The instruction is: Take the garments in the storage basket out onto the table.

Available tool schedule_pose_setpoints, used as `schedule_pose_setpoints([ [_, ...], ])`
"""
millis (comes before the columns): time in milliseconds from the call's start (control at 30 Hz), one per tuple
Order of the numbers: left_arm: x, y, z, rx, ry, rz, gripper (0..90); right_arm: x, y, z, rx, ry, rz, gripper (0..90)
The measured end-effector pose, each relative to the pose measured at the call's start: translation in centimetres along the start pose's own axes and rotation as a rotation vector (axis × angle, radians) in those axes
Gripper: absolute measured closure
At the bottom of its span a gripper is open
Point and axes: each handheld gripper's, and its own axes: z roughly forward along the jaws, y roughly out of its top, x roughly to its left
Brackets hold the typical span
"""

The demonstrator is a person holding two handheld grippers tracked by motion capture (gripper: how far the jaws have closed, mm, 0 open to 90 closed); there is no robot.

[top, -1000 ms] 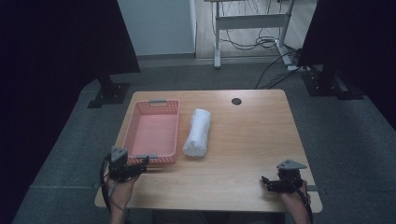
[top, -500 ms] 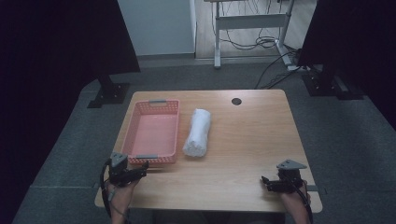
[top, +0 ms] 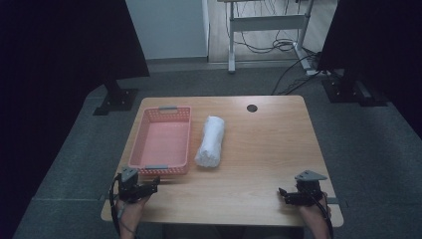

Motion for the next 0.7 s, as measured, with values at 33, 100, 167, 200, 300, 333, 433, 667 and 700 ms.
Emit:
schedule_pose_setpoints([
  [33, 0.0, -0.1, 0.1, 0.002, 0.001, 0.001, 7.1, 0.0, 0.0, 0.0, 0.000, 0.000, 0.000, 8.0],
  [100, -0.1, -0.3, 0.2, 0.007, -0.001, 0.000, 7.1, 0.0, 0.0, 0.0, 0.000, 0.000, 0.000, 8.0],
  [167, -0.1, -0.6, 0.4, 0.013, 0.000, 0.000, 7.1, 0.0, 0.0, 0.0, 0.000, 0.000, 0.000, 8.0],
  [200, -0.2, -0.7, 0.4, 0.017, -0.001, 0.002, 7.1, 0.0, 0.0, 0.0, 0.000, 0.000, 0.000, 8.0],
  [300, -0.3, -1.0, 0.7, 0.029, -0.006, 0.003, 7.1, 0.0, 0.0, 0.0, 0.000, 0.000, 0.000, 8.0],
  [333, -0.3, -1.1, 0.7, 0.032, -0.009, 0.003, 7.1, 0.0, 0.0, 0.0, 0.000, 0.000, 0.000, 8.0],
  [433, -0.5, -1.5, 0.9, 0.045, -0.011, 0.010, 7.1, 0.0, 0.0, 0.0, 0.000, 0.000, 0.000, 8.0],
  [667, -0.7, -2.3, 1.4, 0.073, -0.017, 0.013, 7.2, 0.0, 0.0, 0.0, 0.000, 0.000, 0.000, 8.0],
  [700, -0.8, -2.4, 1.4, 0.078, -0.018, 0.016, 7.3, 0.0, 0.0, 0.0, 0.000, 0.000, 0.000, 8.0],
])
